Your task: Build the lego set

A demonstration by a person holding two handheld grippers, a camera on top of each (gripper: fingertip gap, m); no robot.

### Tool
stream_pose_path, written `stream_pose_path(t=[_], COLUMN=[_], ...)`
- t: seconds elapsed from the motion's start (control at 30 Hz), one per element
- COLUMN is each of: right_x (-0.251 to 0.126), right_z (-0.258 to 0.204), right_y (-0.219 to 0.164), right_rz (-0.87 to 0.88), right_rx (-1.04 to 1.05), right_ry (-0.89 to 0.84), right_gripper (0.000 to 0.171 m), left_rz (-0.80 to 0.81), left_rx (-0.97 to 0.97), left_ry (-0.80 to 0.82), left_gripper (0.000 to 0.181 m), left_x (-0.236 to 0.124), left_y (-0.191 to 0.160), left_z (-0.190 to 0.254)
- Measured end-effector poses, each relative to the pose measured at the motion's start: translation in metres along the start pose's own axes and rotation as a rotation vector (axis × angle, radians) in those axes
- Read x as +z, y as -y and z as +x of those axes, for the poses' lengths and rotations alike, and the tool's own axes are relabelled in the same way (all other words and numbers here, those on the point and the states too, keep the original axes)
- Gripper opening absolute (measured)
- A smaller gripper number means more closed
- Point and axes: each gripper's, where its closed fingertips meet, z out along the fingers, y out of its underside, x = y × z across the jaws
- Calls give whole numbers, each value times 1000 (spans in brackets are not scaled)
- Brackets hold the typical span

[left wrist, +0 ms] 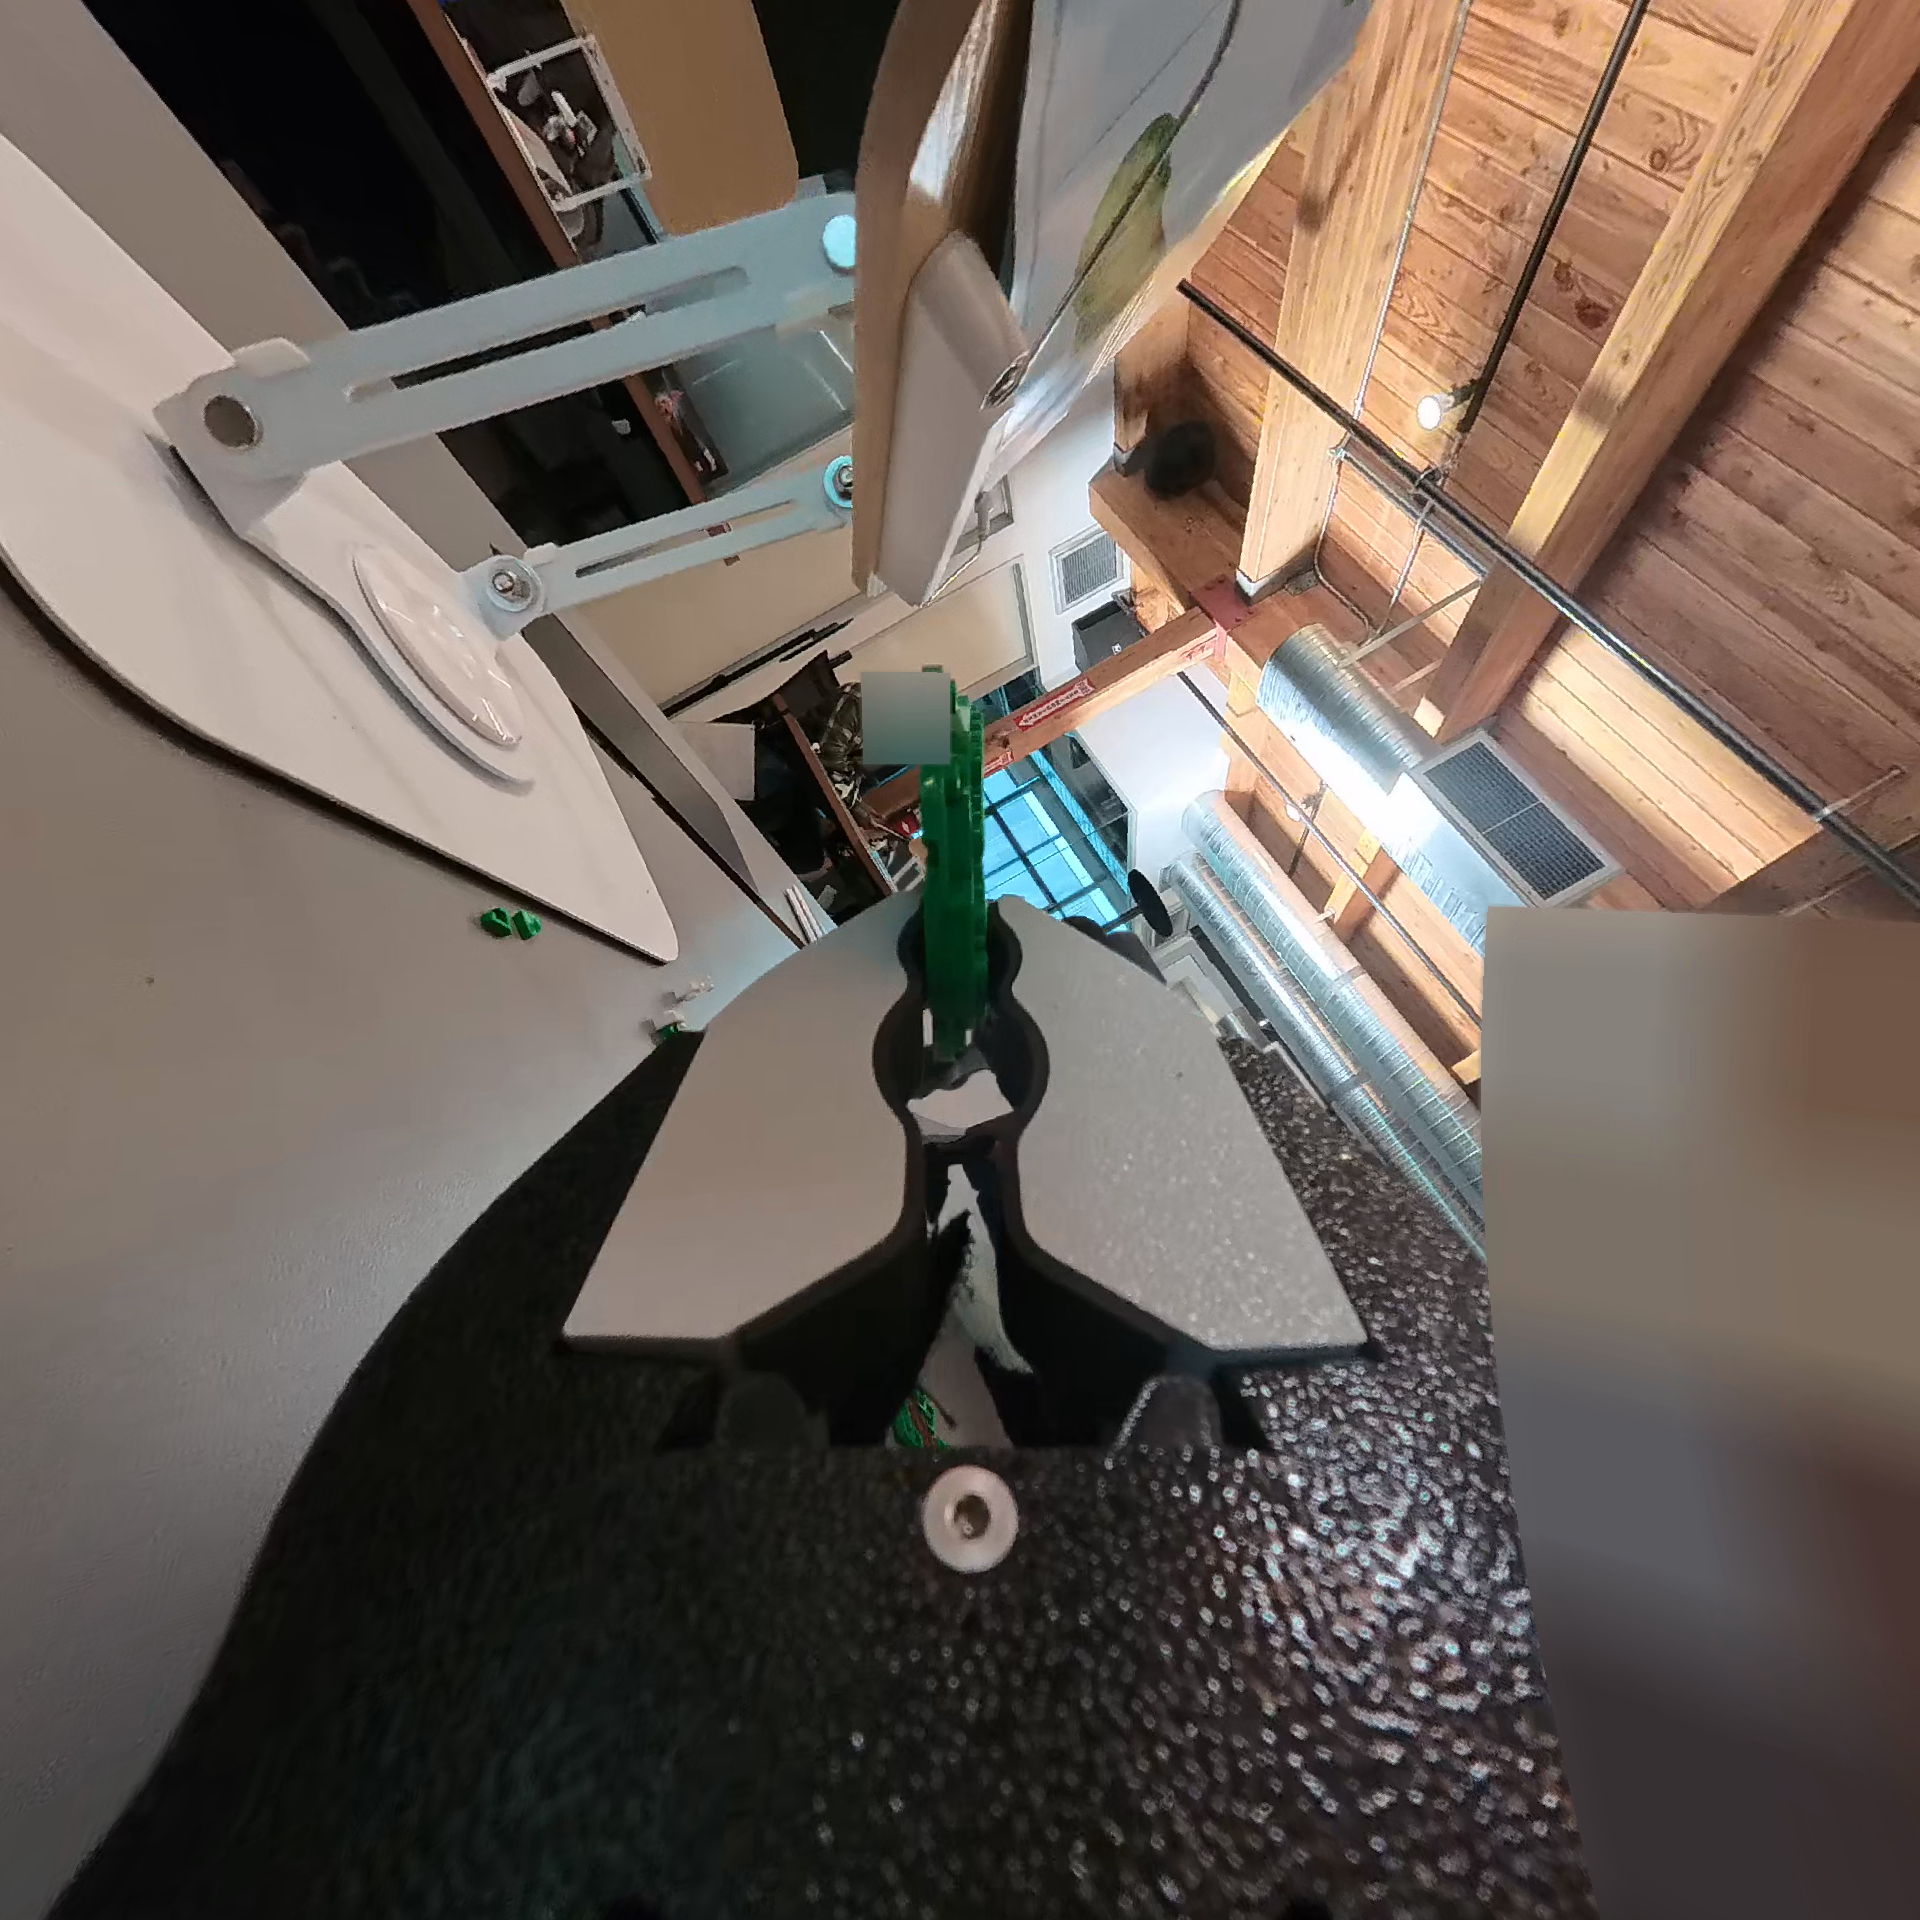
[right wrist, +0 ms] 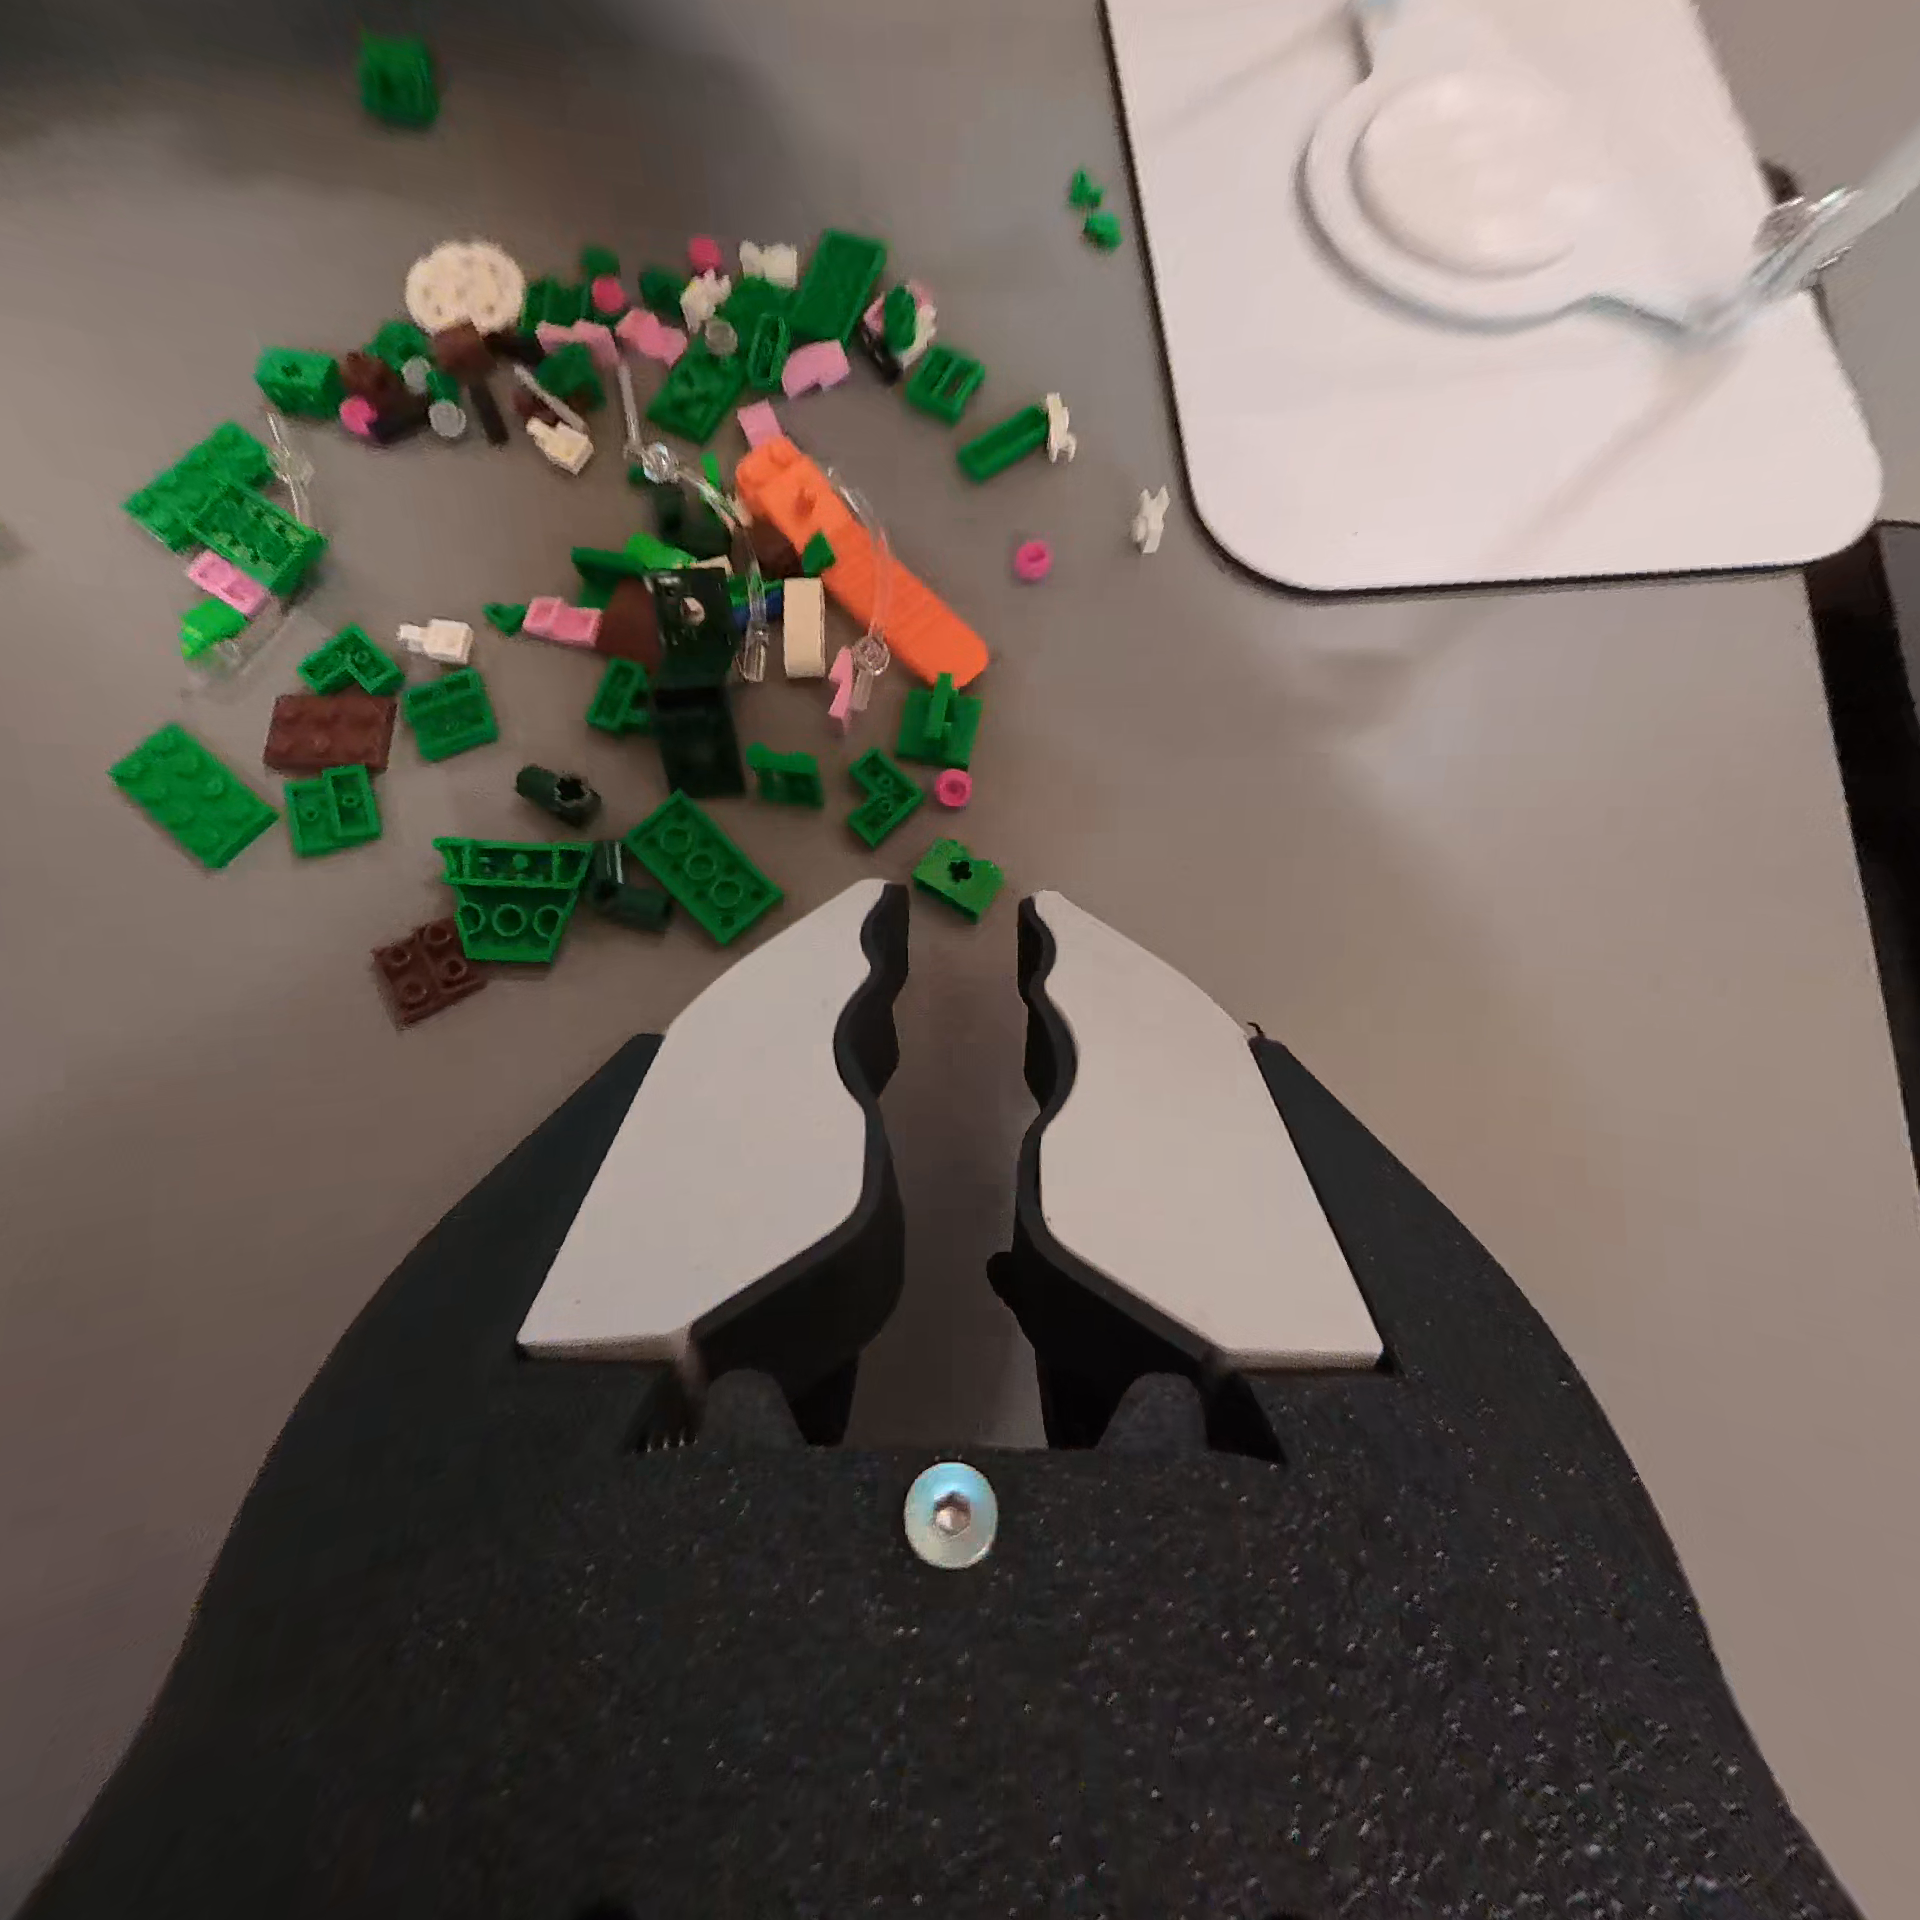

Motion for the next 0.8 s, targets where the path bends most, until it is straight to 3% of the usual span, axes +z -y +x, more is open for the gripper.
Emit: stream_pose_path(t=[0.3, 0.63, 0.8], right_x=[17, 16, 16], right_z=[-3, -7, -2], right_y=[-3, -4, -5], right_rz=[-111, -171, -206], right_rx=[-46, -150, -202], right_ry=[142, 115, 69], right_gripper=[17, 19, 0], left_rz=[-10, -30, -35], left_rx=[20, 9, 9], left_ry=[11, 20, 21], left_gripper=[8, 8, 8], left_x=[0, 3, 3], left_y=[0, -5, -6], left_z=[1, -4, -4])
